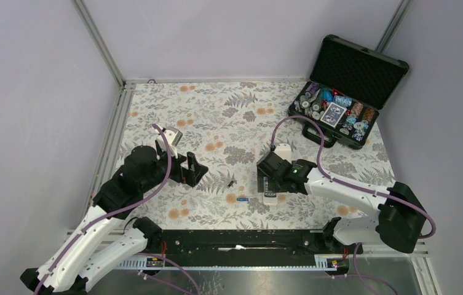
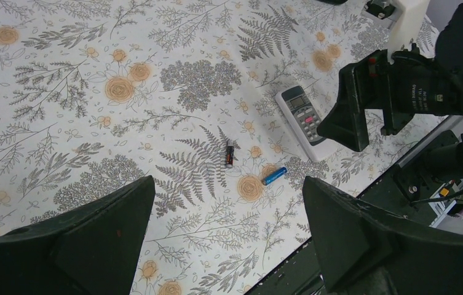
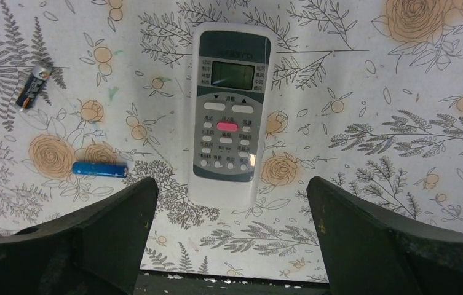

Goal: Load the batteries into the remote control

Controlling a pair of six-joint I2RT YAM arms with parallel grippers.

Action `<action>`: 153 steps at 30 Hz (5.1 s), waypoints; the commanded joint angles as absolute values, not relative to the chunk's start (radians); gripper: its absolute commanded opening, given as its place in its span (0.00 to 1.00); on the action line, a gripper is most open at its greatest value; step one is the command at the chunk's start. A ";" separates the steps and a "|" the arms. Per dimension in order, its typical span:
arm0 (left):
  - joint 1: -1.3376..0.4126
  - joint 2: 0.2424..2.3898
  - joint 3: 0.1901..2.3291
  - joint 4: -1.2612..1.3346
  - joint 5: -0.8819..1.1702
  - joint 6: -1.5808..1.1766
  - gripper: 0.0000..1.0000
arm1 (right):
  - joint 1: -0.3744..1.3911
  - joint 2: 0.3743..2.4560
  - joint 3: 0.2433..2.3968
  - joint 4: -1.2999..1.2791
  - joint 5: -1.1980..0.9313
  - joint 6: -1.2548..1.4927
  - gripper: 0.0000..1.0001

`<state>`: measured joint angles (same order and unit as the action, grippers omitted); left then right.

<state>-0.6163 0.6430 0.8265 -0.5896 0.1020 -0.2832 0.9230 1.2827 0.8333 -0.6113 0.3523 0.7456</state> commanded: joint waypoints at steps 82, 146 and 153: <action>-0.501 0.847 0.804 -0.419 0.532 -0.599 0.99 | 0.956 0.946 0.726 -0.221 -0.173 0.064 0.00; -0.404 0.895 0.569 -0.128 0.940 -0.894 0.00 | 1.287 0.983 0.800 -0.120 0.080 -0.527 0.80; -0.352 0.876 0.504 0.037 0.982 -1.079 0.00 | 1.394 0.951 0.702 0.006 0.198 -0.641 0.80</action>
